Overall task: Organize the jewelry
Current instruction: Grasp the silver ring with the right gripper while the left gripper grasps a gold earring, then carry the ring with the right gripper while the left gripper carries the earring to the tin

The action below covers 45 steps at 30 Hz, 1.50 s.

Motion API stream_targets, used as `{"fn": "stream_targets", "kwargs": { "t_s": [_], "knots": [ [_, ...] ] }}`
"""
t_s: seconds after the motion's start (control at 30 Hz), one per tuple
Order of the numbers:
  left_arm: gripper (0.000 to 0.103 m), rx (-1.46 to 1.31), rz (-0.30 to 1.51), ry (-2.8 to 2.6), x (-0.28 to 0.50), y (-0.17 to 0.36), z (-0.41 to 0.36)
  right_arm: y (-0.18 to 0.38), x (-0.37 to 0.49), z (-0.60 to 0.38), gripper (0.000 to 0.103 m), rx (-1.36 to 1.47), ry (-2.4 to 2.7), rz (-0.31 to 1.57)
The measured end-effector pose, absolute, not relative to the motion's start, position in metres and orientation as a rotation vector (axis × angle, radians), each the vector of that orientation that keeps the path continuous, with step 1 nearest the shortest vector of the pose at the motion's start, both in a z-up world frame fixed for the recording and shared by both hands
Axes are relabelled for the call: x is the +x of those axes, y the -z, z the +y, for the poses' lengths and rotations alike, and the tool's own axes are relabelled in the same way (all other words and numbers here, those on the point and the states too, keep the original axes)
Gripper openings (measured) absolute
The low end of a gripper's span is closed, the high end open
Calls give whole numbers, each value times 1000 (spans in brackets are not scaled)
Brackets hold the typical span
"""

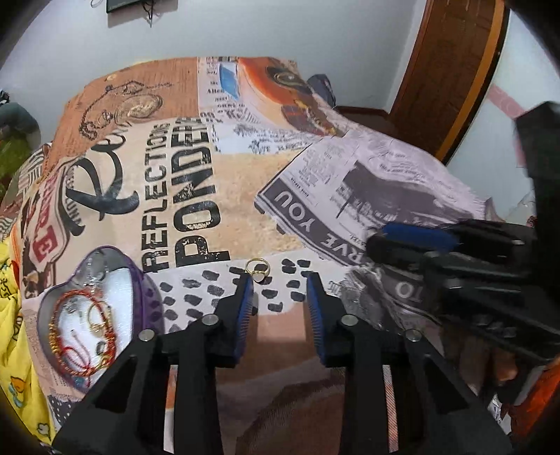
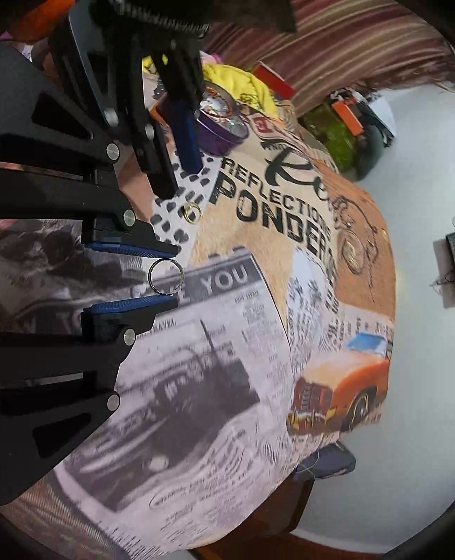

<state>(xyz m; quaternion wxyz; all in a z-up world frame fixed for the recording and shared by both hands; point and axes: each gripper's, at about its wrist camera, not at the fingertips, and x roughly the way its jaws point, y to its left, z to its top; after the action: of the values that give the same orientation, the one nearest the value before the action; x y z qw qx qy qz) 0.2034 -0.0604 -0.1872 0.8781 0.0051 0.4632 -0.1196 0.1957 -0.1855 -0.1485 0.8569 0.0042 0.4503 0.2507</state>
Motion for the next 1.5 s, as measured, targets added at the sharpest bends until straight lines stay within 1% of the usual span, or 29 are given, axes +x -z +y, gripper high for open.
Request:
{"fn": "stream_targets", "kwargs": {
  "t_s": [0.03,0.1,0.27,0.4,0.6,0.83,1.23,1.5],
  "knots": [
    [20,15,976,240,207,191,-61,148,196,-188,20,17,-524,943],
    [13,35,991,224,212,197,-62,147,196,-191,20,26,-522,937],
    [12,69,999,201,218,205,-65,147,198,-193,20,36,-531,933],
    [8,68,996,192,222,208,-65,149,200,-193,20,48,-539,935],
    [8,58,979,201,222,206,-64,150,200,-194,20,57,-539,933],
    [8,32,918,203,209,179,-57,141,198,-194,20,56,-537,917],
    [8,2,791,156,174,125,-26,98,183,-172,20,29,-574,815],
    [8,-25,736,102,152,103,10,73,171,-144,20,3,-614,749]
  ]
}}
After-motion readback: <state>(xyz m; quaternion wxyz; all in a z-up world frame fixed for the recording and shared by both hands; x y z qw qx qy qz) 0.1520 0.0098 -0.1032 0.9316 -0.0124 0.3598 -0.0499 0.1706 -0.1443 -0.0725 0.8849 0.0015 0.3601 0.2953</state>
